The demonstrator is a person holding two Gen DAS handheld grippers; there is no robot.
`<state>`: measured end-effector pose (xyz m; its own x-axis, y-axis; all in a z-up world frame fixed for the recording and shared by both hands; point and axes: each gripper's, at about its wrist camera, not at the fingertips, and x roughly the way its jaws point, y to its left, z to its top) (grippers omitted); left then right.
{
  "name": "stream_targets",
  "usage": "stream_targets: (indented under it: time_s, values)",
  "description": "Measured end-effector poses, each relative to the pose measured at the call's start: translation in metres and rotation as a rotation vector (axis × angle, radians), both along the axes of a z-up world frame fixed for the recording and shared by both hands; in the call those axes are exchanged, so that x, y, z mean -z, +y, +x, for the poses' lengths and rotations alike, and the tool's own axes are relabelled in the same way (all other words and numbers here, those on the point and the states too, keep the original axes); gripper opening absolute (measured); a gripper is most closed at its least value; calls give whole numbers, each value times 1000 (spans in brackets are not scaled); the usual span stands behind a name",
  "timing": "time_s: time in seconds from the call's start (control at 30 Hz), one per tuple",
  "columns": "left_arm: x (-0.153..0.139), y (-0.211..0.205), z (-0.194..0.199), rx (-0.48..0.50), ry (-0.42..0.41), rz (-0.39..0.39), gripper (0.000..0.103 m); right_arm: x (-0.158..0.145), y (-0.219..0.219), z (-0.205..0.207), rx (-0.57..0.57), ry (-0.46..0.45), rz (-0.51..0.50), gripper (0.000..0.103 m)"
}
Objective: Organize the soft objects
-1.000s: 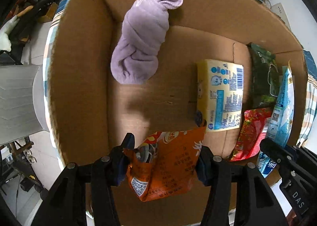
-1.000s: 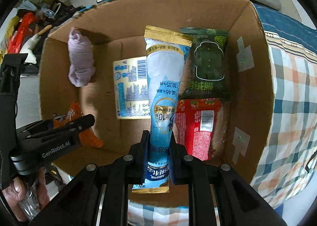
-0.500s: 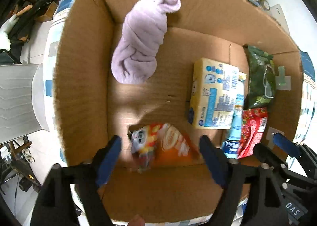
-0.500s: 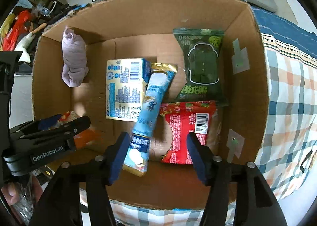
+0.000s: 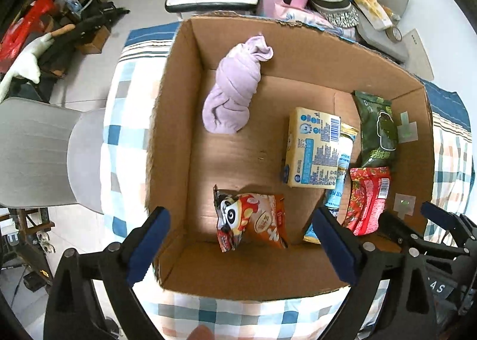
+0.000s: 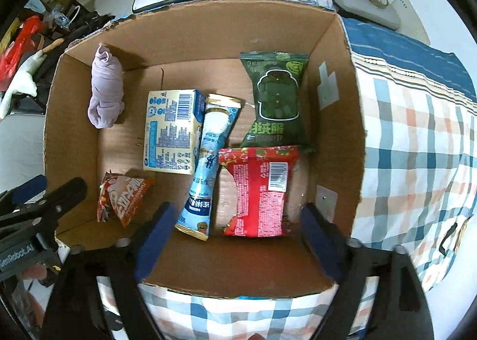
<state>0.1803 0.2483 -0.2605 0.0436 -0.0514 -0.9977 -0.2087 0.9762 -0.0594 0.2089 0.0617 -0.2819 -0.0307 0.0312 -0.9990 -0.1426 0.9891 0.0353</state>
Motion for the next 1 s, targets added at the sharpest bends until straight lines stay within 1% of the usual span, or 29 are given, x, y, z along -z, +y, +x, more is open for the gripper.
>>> stream_targets:
  time_s: [0.03,0.07,0.3,0.53,0.73,0.87,1.0]
  values:
    - [1,-1,-3,-6,-8,2,98,-1,-2,-2,1,-8,-1,99]
    - [0,0,-6,-10,-14,4,98,-1,-3,-3,2,-11,-1,103]
    - [-5,-1,-23,-44,-50,24,98,-5,-9,-15,6,-42,-21,103]
    - [-35,-11,-37,-36,-123,68,98,-25,-14,-28,3,-84,-9,103]
    - [-68,-20,-52,-28,-195,93,98,-59,-22,-45,7,-152,10,103]
    - [-98,-28,-68,-24,-256,102,98,-96,-32,-65,14,-227,29,103]
    - [-138,-39,-89,-9,-334,121,98,-138,-42,-91,12,-314,43,103]
